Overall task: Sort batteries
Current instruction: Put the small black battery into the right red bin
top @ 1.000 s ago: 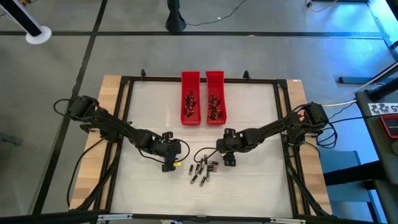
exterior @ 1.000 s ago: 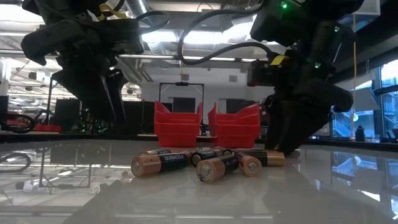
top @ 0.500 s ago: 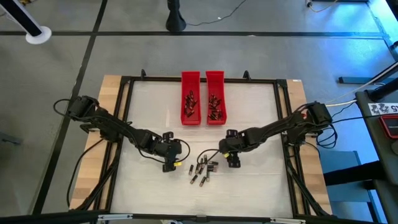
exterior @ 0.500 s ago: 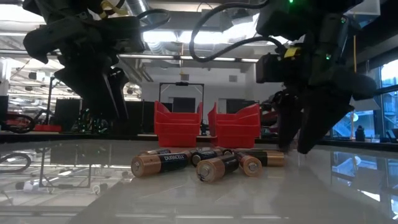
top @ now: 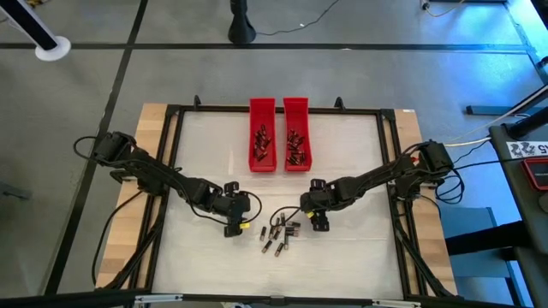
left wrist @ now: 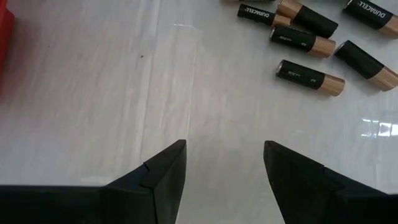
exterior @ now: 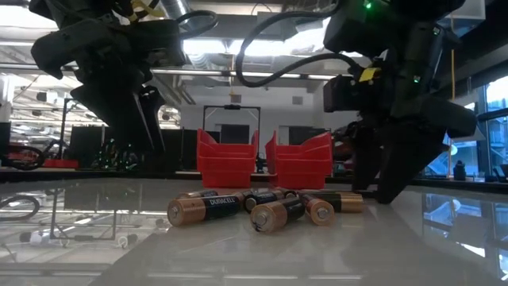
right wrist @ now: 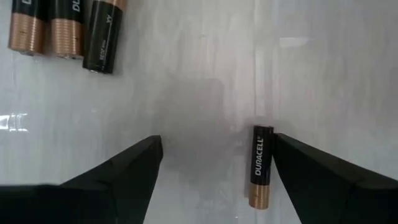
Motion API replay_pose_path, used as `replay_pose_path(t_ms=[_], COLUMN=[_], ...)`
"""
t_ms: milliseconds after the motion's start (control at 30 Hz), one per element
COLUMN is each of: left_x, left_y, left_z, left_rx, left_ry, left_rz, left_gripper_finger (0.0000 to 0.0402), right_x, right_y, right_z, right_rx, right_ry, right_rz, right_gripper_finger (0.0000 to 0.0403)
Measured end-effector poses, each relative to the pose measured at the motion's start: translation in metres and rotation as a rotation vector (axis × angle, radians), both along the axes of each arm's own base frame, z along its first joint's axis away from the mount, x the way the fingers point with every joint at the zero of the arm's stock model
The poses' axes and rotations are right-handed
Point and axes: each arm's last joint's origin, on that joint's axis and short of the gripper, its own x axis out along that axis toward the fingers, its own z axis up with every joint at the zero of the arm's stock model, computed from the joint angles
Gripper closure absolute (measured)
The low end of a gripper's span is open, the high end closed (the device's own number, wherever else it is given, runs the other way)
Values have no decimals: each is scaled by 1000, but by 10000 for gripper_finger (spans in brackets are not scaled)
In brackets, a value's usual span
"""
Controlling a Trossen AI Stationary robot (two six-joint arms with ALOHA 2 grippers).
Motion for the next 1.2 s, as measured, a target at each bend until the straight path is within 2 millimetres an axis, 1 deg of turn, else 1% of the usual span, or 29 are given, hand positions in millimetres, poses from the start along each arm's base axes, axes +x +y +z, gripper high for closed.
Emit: replay_pose_path(t_ms=[67,133,233,333,433,533,567,600,733,833,900,967,1067,1200], left_x=[0,0,0,0,0,0,0,0,0,-1,-1,-1,-2,-2], left_y=[0,0,0,0,0,-1,-1,-1,-1,-2,-3,-4,-3,-3], left_z=[0,0,0,0,0,0,0,0,0,0,0,0,0,0], left_rx=[0,0,0,0,1,1,1,1,2,1,1,2,1,1], left_ry=[0,0,0,0,0,1,1,1,1,1,1,2,4,5], left_rz=[0,0,-1,-1,-2,-4,-5,-5,-5,-11,-15,-16,-13,-13], left_gripper_finger=[199,199,199,199,199,199,199,199,199,199,199,199,199,199], right_x=[-1,-1,-1,-1,-1,-2,-2,-2,-2,-1,0,0,4,-1], right_y=[0,0,-1,-1,-1,-2,-2,-2,-1,-1,0,-1,0,-2], right_z=[0,-1,-1,-1,-1,-2,-2,-2,-2,4,10,19,43,63], right_rx=[-8,-9,-18,-18,-25,-27,-28,-29,-11,4,14,16,7,-8], right_ry=[4,11,14,15,15,19,21,21,24,10,-1,-11,-99,-152], right_rz=[-16,-21,-24,-24,-26,-28,-26,-27,-47,-44,-43,-42,-31,-27], right_gripper_finger=[102,118,157,213,284,363,379,385,377,388,388,388,388,388])
